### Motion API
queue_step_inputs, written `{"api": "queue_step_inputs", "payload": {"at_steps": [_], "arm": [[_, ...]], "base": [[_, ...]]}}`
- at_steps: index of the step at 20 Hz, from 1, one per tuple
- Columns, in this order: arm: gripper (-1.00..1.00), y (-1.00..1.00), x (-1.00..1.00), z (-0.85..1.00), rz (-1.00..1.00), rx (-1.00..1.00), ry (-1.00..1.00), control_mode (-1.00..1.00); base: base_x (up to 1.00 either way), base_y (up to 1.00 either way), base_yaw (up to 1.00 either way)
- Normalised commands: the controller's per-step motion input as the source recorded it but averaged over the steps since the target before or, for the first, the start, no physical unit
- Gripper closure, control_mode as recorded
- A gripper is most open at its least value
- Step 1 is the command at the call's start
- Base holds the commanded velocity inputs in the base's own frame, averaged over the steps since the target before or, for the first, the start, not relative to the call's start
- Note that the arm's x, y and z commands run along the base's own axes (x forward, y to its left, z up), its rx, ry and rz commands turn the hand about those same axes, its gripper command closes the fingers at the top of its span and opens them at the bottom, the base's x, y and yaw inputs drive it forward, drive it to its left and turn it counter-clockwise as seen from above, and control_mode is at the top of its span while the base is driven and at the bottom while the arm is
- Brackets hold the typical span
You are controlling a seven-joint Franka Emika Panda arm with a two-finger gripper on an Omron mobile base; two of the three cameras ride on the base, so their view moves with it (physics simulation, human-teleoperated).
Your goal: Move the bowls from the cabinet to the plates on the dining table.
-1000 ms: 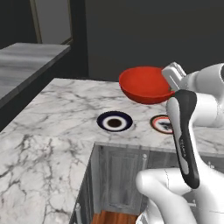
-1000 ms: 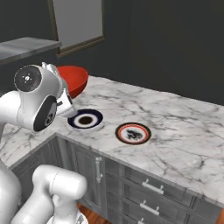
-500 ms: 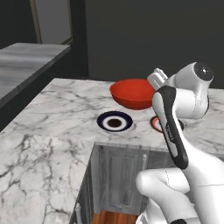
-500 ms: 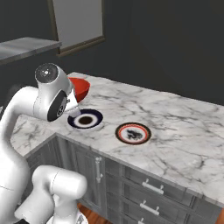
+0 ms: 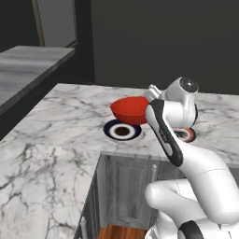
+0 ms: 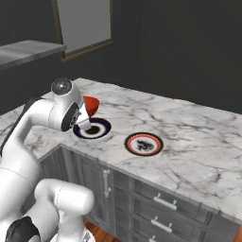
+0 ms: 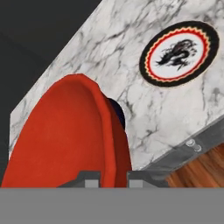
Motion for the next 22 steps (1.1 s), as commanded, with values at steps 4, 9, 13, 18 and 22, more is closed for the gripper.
{"api": "queue_step_inputs", "payload": {"at_steps": [4, 9, 13, 18, 22], "arm": [[1.0, 0.04, 0.55, -0.43, 0.0, 0.0, 0.01, -1.0], [1.0, 0.01, 0.51, -0.35, 0.0, 0.0, -0.01, -1.0], [1.0, 0.0, 0.49, -0.29, 0.0, 0.0, 0.0, -1.0], [1.0, 0.04, 0.45, -0.33, 0.0, 0.0, 0.01, -1.0], [1.0, 0.01, 0.36, -0.26, 0.0, 0.0, 0.01, -1.0]], "base": [[0.0, 0.0, 0.0], [0.0, 0.0, 0.0], [0.0, 0.0, 0.0], [0.0, 0.0, 0.0], [0.0, 0.0, 0.0]]}}
